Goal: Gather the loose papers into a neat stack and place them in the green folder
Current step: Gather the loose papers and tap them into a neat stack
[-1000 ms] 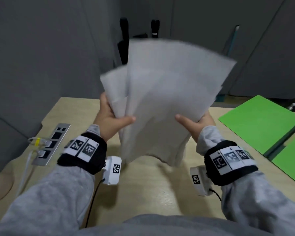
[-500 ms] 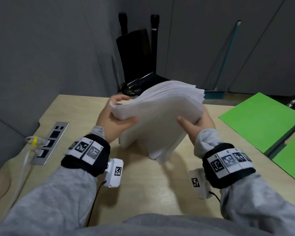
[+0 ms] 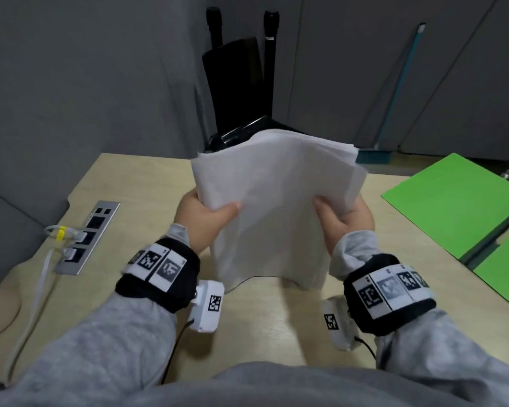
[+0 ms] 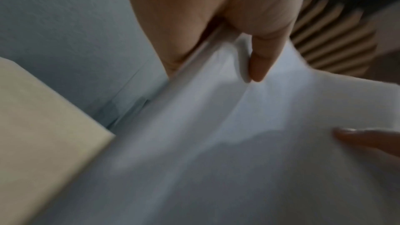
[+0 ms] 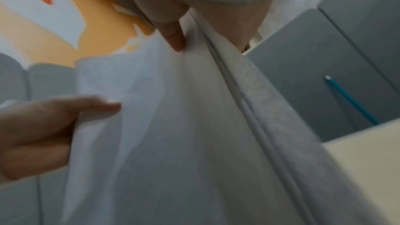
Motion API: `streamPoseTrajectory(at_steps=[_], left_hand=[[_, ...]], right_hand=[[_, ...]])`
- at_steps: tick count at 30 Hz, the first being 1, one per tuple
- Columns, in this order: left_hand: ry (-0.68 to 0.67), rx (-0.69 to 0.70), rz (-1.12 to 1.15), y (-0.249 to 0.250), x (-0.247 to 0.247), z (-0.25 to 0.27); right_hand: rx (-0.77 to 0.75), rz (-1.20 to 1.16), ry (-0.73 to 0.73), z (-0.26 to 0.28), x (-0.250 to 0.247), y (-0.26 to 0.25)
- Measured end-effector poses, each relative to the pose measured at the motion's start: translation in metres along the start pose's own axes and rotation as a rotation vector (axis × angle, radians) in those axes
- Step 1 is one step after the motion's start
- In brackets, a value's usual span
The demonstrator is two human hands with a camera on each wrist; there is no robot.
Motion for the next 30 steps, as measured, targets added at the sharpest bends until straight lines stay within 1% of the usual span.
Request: streamPoseTrajectory(at_steps=[2, 3, 4, 5, 6, 8, 9, 10, 11, 13, 14, 15, 16, 18, 19, 22, 24, 25, 27, 28, 29, 30], left_hand=[[0.080, 0.075, 0.086, 0.019, -0.004, -0.002], [0.083, 0.130, 0.141, 0.024, -0.009, -0.006], [0.053, 0.181, 0.182, 0.026, -0.015, -0.008], [0.004, 0.196, 0.216, 0.024, -0.019, -0.010], [-0.063, 0.160, 0.243, 0.017, -0.020, -0.010], [-0.213, 0.035, 0.258, 0.000, -0.018, -0.007], [-0.267, -0.004, 0.237, -0.005, -0.014, -0.005], [-0.288, -0.027, 0.190, -0.008, -0.008, -0.003], [-0.253, -0.023, 0.123, -0.009, -0.004, -0.002], [-0.090, 0.012, 0.037, 0.002, 0.000, -0.001], [-0.023, 0.044, 0.057, 0.012, -0.001, -0.002], [0.025, 0.087, 0.093, 0.019, -0.004, -0.004], [0.043, 0.129, 0.134, 0.026, -0.009, -0.005], [0.015, 0.157, 0.171, 0.027, -0.016, -0.005], [-0.018, 0.137, 0.162, 0.020, -0.017, -0.005], [-0.123, -0.016, 0.102, -0.006, -0.010, 0.000], [-0.108, -0.048, 0.025, -0.008, -0.004, 0.000], [-0.067, -0.039, 0.008, -0.003, -0.003, -0.001], [0.030, 0.044, 0.044, 0.014, -0.007, -0.004], [0.044, 0.102, 0.070, 0.021, -0.010, -0.005], [0.022, 0.153, 0.086, 0.025, -0.012, -0.004], [-0.009, 0.172, 0.093, 0.025, -0.014, -0.003]], right_hand=[[-0.118, -0.097, 0.062, -0.003, -0.002, -0.018], [-0.177, -0.187, 0.110, -0.005, -0.006, -0.023], [-0.209, -0.248, 0.155, -0.007, -0.012, -0.025], [-0.216, -0.259, 0.177, -0.007, -0.017, -0.023], [-0.189, -0.234, 0.170, -0.007, -0.021, -0.018], [-0.049, -0.212, 0.077, -0.005, -0.022, -0.003], [0.025, -0.205, 0.022, -0.003, -0.019, 0.006], [0.071, -0.190, -0.016, -0.001, -0.015, 0.010], [0.096, -0.169, -0.032, 0.001, -0.010, 0.012], [0.127, -0.167, -0.007, 0.000, -0.004, 0.005], [0.106, -0.202, 0.032, -0.003, -0.004, -0.002], [0.047, -0.264, 0.079, -0.006, -0.006, -0.010], [-0.022, -0.326, 0.114, -0.009, -0.010, -0.013], [-0.094, -0.351, 0.130, -0.011, -0.018, -0.013], [-0.085, -0.326, 0.108, -0.010, -0.019, -0.008], [0.042, -0.218, -0.040, -0.005, -0.008, 0.012], [0.060, -0.105, -0.094, -0.003, 0.001, 0.011], [0.050, -0.102, -0.087, -0.004, 0.003, 0.006], [-0.016, -0.166, -0.014, -0.006, 0.003, -0.009], [-0.066, -0.199, 0.042, -0.009, 0.000, -0.014], [-0.099, -0.224, 0.083, -0.010, -0.003, -0.017], [-0.098, -0.230, 0.100, -0.011, -0.005, -0.017]])
Point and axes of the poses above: each hand's wrist, its own z-axis away from the middle knuckle, its own x-axis out of the palm, y = z × x, the point moved 2 cm from there along -z, towards the middle knuckle, and after that the axes turned 4 degrees about -y, right-handed, at the moved point
